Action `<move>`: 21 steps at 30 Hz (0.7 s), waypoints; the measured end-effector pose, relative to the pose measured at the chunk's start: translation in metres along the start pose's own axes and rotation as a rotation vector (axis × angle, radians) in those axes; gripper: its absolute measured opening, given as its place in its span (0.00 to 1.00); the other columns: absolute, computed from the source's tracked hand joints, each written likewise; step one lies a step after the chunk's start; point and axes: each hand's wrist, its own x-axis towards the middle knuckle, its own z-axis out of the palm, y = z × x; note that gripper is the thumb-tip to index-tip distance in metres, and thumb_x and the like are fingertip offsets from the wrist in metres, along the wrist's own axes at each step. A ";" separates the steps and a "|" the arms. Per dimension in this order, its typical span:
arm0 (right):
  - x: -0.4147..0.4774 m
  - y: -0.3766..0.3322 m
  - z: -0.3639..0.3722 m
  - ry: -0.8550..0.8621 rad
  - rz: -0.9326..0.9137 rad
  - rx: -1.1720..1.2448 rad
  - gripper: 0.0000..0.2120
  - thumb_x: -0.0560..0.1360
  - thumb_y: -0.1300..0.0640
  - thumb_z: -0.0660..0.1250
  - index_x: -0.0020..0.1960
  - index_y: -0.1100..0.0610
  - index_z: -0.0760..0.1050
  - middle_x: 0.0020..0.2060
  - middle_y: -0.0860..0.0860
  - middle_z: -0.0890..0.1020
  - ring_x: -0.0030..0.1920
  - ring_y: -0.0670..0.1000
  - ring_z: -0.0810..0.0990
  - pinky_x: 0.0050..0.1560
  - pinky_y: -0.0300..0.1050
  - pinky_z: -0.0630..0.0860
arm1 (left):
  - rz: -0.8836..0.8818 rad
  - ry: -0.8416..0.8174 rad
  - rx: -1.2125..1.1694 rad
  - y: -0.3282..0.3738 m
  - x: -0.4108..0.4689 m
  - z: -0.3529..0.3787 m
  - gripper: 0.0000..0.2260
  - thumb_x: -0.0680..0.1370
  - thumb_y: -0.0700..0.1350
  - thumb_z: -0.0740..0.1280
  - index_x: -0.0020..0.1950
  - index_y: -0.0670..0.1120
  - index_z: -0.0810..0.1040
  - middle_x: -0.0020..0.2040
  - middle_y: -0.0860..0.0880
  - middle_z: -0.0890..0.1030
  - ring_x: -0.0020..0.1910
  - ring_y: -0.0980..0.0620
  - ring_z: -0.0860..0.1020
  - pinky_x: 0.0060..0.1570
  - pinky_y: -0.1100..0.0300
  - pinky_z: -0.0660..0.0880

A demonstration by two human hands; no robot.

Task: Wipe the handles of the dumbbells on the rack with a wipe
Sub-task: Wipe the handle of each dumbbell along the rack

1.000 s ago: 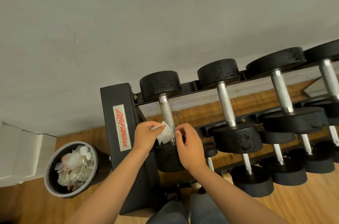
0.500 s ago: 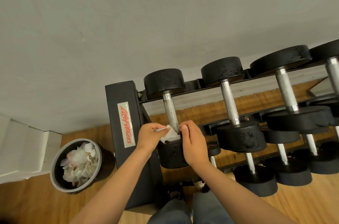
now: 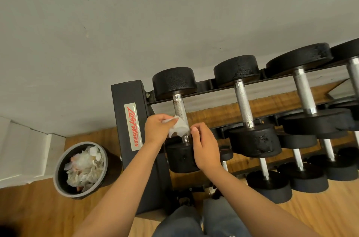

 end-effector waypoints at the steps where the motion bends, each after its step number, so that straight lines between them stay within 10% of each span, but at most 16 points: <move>1: 0.000 0.000 0.000 -0.004 0.005 0.001 0.16 0.79 0.42 0.49 0.50 0.49 0.72 0.41 0.42 0.77 0.44 0.41 0.76 0.43 0.36 0.71 | 0.000 0.008 0.003 0.001 0.000 0.002 0.06 0.74 0.42 0.74 0.47 0.41 0.84 0.43 0.47 0.82 0.43 0.53 0.79 0.36 0.72 0.73; 21: 0.000 -0.001 -0.003 -0.002 0.024 0.035 0.15 0.78 0.44 0.53 0.51 0.50 0.73 0.42 0.43 0.78 0.44 0.41 0.77 0.45 0.40 0.75 | 0.091 0.041 0.069 -0.014 -0.008 0.010 0.04 0.74 0.42 0.74 0.45 0.42 0.84 0.42 0.48 0.83 0.44 0.51 0.80 0.46 0.58 0.77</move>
